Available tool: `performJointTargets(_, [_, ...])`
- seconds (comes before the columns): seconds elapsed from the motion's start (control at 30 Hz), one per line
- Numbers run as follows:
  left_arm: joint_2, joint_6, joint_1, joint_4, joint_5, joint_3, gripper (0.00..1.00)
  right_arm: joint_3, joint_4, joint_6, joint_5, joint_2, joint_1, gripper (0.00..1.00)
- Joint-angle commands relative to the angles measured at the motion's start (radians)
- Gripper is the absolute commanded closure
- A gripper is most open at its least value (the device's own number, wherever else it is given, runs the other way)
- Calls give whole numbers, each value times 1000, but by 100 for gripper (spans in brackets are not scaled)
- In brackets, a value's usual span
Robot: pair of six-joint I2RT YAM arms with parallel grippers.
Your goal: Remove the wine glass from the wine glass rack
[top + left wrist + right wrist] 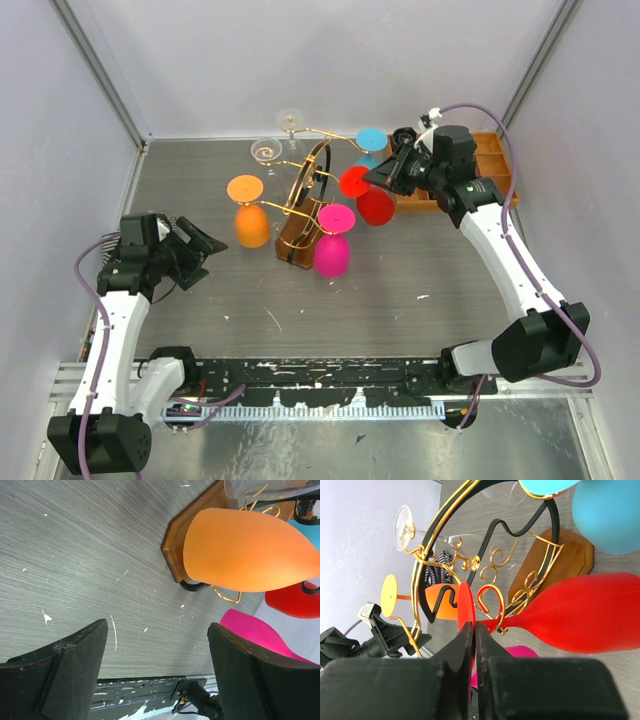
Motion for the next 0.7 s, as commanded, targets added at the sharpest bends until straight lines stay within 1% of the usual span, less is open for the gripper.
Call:
performJointTargets(0.0, [-1, 14, -1, 3, 28, -5, 12, -24, 82, 34, -31, -47, 0, 99])
performJointTargets(0.17, [0, 13, -1, 4, 30, -5, 12, -6, 110, 53, -54, -16, 17, 99])
performJointTargets(0.3, [7, 14, -1, 3, 34, -2, 12, 48, 105, 66, -45, 43, 37, 99])
performJointTargets(0.47, [0, 18, 0, -9, 40, 3, 12, 121, 123, 82, -56, 122, 37, 99])
performJointTargets(0.67, [-5, 32, 0, -28, 35, 18, 12, 184, 135, 80, -9, 167, 9, 99])
